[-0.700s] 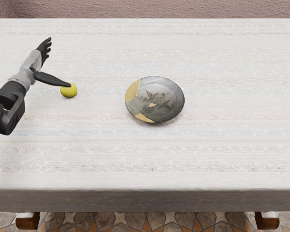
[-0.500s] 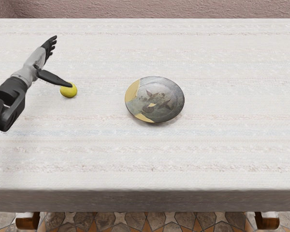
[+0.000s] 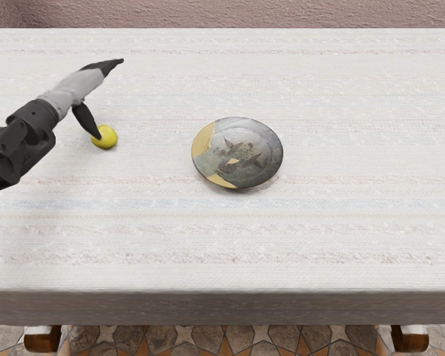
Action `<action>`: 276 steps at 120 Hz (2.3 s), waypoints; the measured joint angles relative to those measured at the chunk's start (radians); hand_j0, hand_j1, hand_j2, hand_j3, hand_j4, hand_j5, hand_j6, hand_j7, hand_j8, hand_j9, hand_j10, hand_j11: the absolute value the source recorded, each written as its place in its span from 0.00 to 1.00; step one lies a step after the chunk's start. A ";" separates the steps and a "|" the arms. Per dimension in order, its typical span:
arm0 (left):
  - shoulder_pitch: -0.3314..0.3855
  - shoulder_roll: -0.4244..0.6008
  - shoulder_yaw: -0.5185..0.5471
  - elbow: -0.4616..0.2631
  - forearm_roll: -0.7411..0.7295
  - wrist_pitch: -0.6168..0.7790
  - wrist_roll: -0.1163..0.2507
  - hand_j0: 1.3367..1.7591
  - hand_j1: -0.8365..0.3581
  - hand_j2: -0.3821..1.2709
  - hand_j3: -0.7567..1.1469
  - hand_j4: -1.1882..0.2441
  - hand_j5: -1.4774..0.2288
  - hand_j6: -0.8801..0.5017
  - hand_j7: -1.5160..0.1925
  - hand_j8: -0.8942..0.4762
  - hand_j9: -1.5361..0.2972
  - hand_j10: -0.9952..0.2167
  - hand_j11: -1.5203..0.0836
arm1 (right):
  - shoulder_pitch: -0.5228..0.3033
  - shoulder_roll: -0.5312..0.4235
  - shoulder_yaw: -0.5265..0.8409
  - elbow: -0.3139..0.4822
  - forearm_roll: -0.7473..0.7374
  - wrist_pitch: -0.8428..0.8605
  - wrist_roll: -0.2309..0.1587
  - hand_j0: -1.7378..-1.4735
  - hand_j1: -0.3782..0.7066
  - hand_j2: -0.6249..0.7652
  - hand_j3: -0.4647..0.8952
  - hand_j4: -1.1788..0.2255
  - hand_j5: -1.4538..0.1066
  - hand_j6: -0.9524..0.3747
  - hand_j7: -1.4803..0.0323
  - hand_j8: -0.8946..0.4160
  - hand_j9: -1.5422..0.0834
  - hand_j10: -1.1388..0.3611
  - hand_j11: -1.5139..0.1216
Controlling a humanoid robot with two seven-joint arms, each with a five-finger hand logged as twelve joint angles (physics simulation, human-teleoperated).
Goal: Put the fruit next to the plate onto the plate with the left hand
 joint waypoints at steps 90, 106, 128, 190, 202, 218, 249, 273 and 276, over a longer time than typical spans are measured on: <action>-0.083 0.062 0.050 -0.206 0.158 -0.078 0.000 0.76 0.98 0.23 0.40 0.82 0.86 0.62 0.88 0.64 0.83 0.81 0.94 | 0.000 0.000 0.000 0.000 0.000 0.000 0.000 0.30 0.03 0.45 0.34 0.84 0.93 0.72 0.98 0.68 0.95 0.76 0.93; -0.090 0.074 0.051 -0.202 0.163 -0.081 0.000 0.76 0.97 0.24 0.40 0.81 0.84 0.61 0.87 0.63 0.82 0.79 0.92 | 0.000 0.000 0.000 0.000 0.000 0.000 0.000 0.30 0.03 0.45 0.34 0.84 0.93 0.72 0.98 0.68 0.95 0.76 0.93; -0.086 0.082 0.083 -0.191 0.166 -0.082 0.000 0.76 0.81 0.26 0.40 0.70 0.72 0.50 0.75 0.51 0.71 0.66 0.80 | 0.000 0.000 0.000 0.000 0.000 0.000 0.000 0.30 0.03 0.45 0.34 0.84 0.93 0.72 0.98 0.68 0.95 0.76 0.93; -0.081 0.073 0.176 -0.169 0.167 -0.086 0.000 0.76 0.60 0.28 0.40 0.55 0.57 0.35 0.59 0.36 0.56 0.49 0.63 | 0.000 0.000 0.000 0.000 0.000 0.000 0.000 0.30 0.03 0.45 0.34 0.84 0.93 0.72 0.98 0.68 0.95 0.76 0.93; -0.092 0.073 0.190 -0.169 0.168 -0.101 0.000 0.76 0.58 0.29 0.40 0.53 0.54 0.33 0.57 0.34 0.54 0.47 0.61 | 0.000 0.000 0.000 0.000 0.000 0.000 0.000 0.30 0.03 0.45 0.34 0.84 0.93 0.72 0.98 0.68 0.95 0.76 0.93; -0.097 0.063 0.201 -0.170 0.168 -0.144 0.000 0.76 0.55 0.29 0.40 0.52 0.53 0.31 0.55 0.32 0.52 0.45 0.59 | 0.000 0.000 0.000 0.000 0.000 0.000 0.000 0.30 0.03 0.45 0.34 0.84 0.93 0.72 0.98 0.68 0.95 0.76 0.93; -0.123 0.057 0.243 -0.168 0.188 -0.190 0.000 0.76 0.52 0.30 0.40 0.50 0.51 0.29 0.53 0.30 0.50 0.43 0.57 | 0.000 0.000 0.000 0.000 0.000 0.000 0.000 0.30 0.03 0.45 0.34 0.84 0.93 0.72 0.98 0.68 0.95 0.76 0.93; -0.123 0.057 0.255 -0.160 0.201 -0.197 0.000 0.76 0.49 0.32 0.40 0.46 0.48 0.25 0.50 0.31 0.47 0.39 0.53 | 0.000 0.000 0.000 0.000 0.000 0.000 0.000 0.30 0.03 0.45 0.34 0.84 0.93 0.72 0.98 0.68 0.95 0.76 0.93; -0.123 0.057 0.256 -0.158 0.202 -0.198 0.000 0.76 0.48 0.33 0.40 0.45 0.47 0.25 0.49 0.31 0.46 0.38 0.52 | 0.000 0.000 0.000 0.000 0.000 0.000 0.000 0.30 0.03 0.45 0.34 0.84 0.93 0.72 0.98 0.68 0.95 0.76 0.93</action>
